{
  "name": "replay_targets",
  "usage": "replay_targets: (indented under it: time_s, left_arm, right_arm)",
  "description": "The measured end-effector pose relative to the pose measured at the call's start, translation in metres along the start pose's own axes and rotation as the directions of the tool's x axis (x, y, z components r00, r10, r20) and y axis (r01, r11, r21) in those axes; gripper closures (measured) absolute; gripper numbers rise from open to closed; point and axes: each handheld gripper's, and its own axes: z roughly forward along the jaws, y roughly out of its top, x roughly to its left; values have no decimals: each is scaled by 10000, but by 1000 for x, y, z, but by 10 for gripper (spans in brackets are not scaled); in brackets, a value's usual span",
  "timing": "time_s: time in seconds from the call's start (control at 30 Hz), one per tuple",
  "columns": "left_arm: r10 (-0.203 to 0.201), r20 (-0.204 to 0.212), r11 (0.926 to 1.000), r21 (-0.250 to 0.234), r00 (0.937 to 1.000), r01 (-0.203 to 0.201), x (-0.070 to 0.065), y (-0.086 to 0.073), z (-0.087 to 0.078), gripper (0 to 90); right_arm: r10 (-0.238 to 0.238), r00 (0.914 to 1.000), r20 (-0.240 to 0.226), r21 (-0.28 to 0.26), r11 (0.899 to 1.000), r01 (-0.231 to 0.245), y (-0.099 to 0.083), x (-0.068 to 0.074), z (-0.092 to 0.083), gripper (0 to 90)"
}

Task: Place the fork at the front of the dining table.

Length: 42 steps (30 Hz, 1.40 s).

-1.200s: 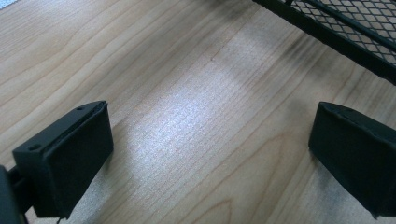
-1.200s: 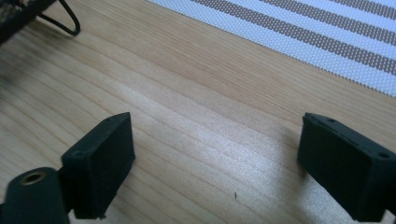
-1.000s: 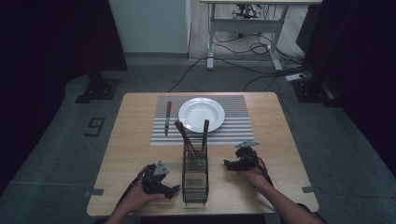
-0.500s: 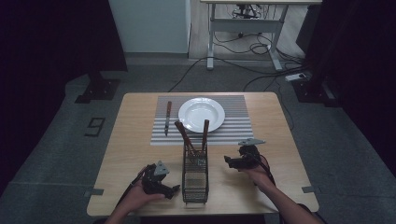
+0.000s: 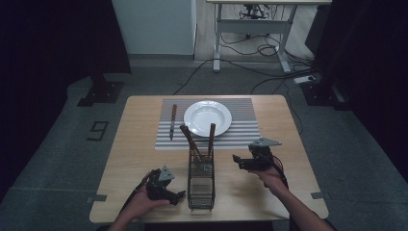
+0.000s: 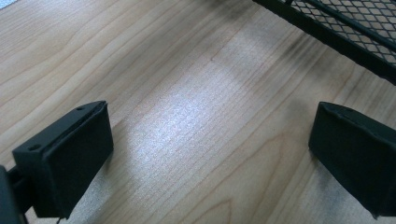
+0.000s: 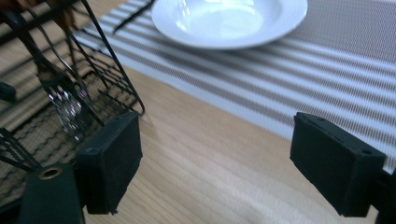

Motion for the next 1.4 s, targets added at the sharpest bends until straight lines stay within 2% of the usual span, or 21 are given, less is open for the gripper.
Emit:
replay_targets:
  time_s: [0.03,0.2,0.23,0.33,0.6,0.8,0.87,0.97,1.4]
  left_arm:
    - [-1,0,10000,1,10000,1,0,0,0,0]
    - [14,10,10000,9,10000,-14,0,0,0,0]
    - [14,12,10000,9,10000,-14,0,0,0,0]
    - [12,12,10000,4,10000,-12,0,0,0,0]
    - [17,10,10000,9,10000,-17,0,0,0,0]
    - [15,3,10000,1,10000,-15,0,0,0,0]
    - [16,2,10000,1,10000,-16,0,0,0,0]
    - [16,4,10000,2,10000,-16,0,0,0,0]
    - [14,2,10000,0,10000,-14,0,0,0,0]
  right_arm:
    - [-52,9999,-86,-220,9997,50,5,0,-4,176]
    - [-83,9997,-240,-474,9989,72,13,0,-11,181]
    - [-76,9995,-317,-700,9975,54,20,0,-17,185]
    - [-127,9990,-430,-935,9956,86,27,0,-23,193]
    - [-340,9961,-818,-1326,9909,230,44,8,-35,202]
    - [-522,9940,-959,-1477,9883,376,52,14,-37,206]
    - [-650,9932,-964,-1729,9838,476,57,18,-39,219]
    - [-713,9917,-1072,-1824,9819,509,62,21,-40,223]
    - [-921,9854,-1432,-1863,9804,646,77,31,-31,242]
